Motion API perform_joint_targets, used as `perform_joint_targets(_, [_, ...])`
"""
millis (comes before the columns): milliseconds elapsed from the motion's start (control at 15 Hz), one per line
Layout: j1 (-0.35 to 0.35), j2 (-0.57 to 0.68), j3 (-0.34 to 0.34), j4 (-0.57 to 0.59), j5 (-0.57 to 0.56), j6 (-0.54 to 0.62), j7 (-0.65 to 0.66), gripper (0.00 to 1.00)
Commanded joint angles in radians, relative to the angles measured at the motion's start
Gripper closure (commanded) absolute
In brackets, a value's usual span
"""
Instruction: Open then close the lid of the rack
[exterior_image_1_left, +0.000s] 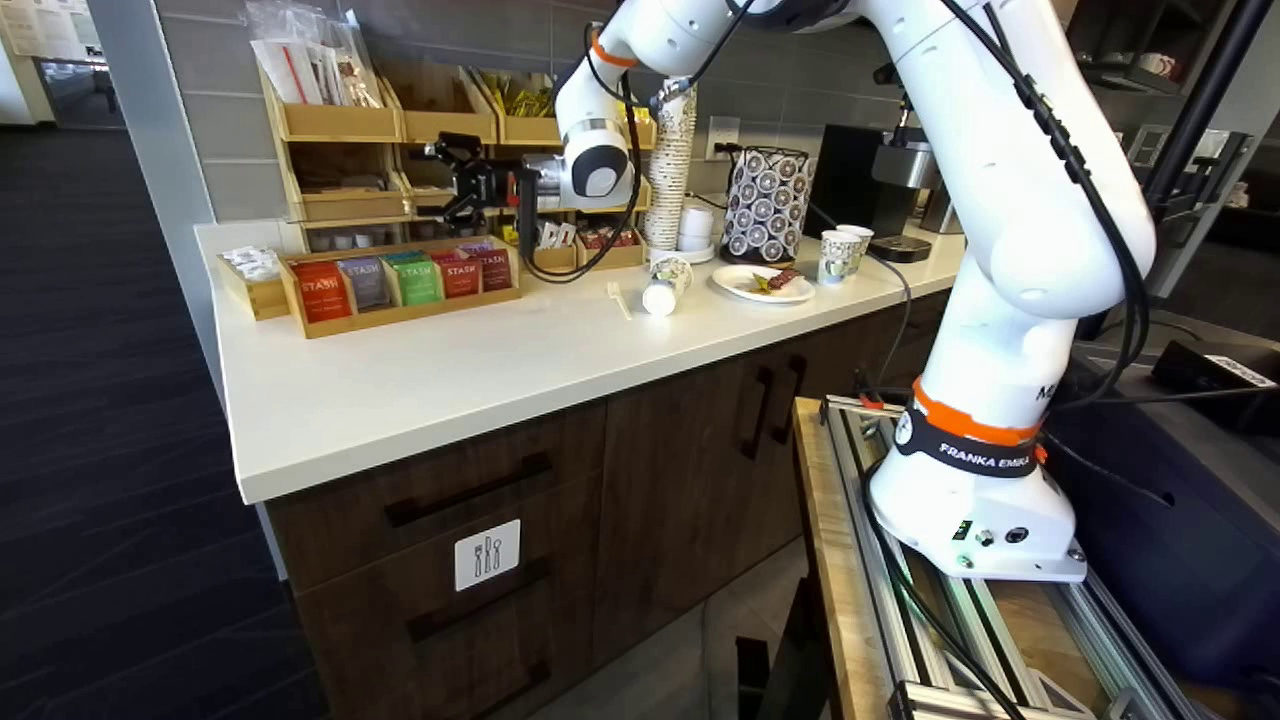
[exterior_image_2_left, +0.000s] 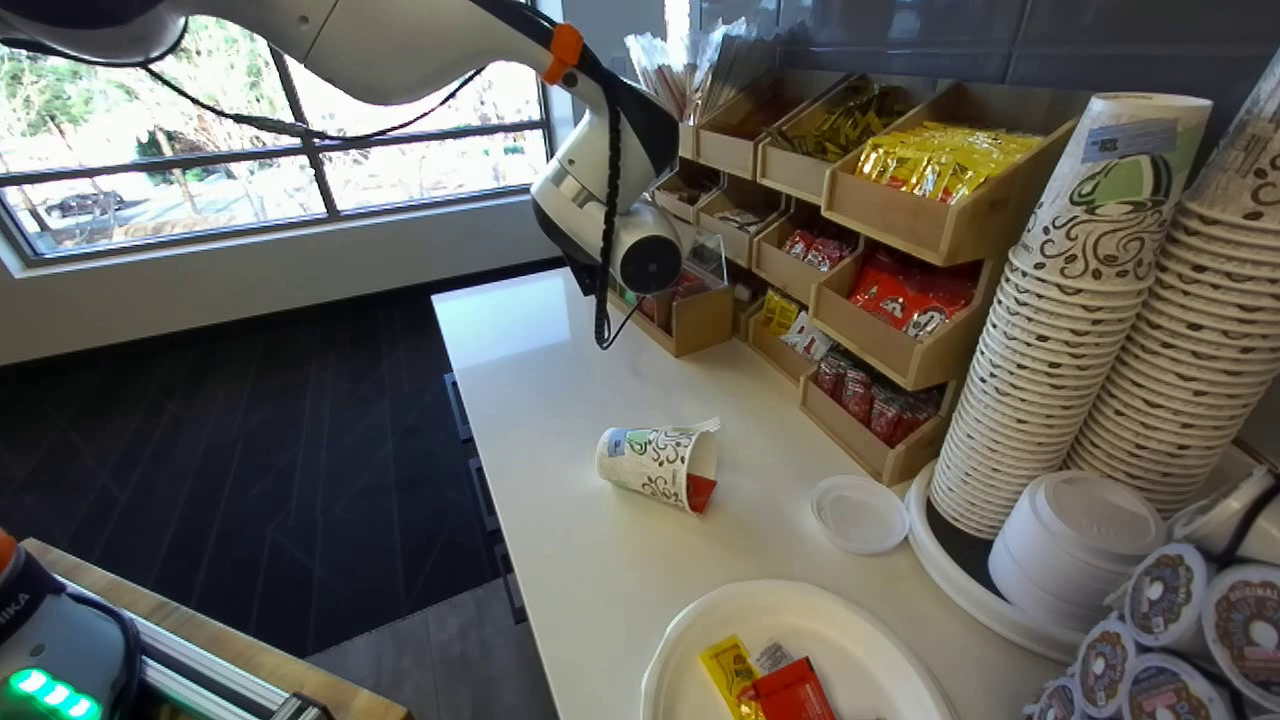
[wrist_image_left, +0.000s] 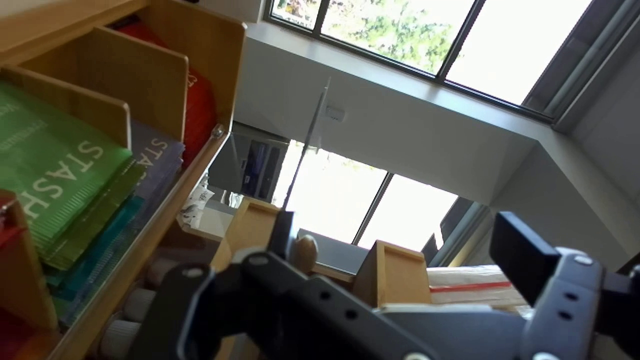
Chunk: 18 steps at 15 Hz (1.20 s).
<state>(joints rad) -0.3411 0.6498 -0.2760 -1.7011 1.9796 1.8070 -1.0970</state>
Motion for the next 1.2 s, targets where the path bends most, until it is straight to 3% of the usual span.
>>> perform_joint_targets(0, [0.001, -0.007, -0.001, -0.019, -0.025, 0.013, 0.031, 0.00])
perform_joint_targets(1133, [0.009, 0.034, 0.011, -0.015, -0.034, 0.014, 0.084, 0.00])
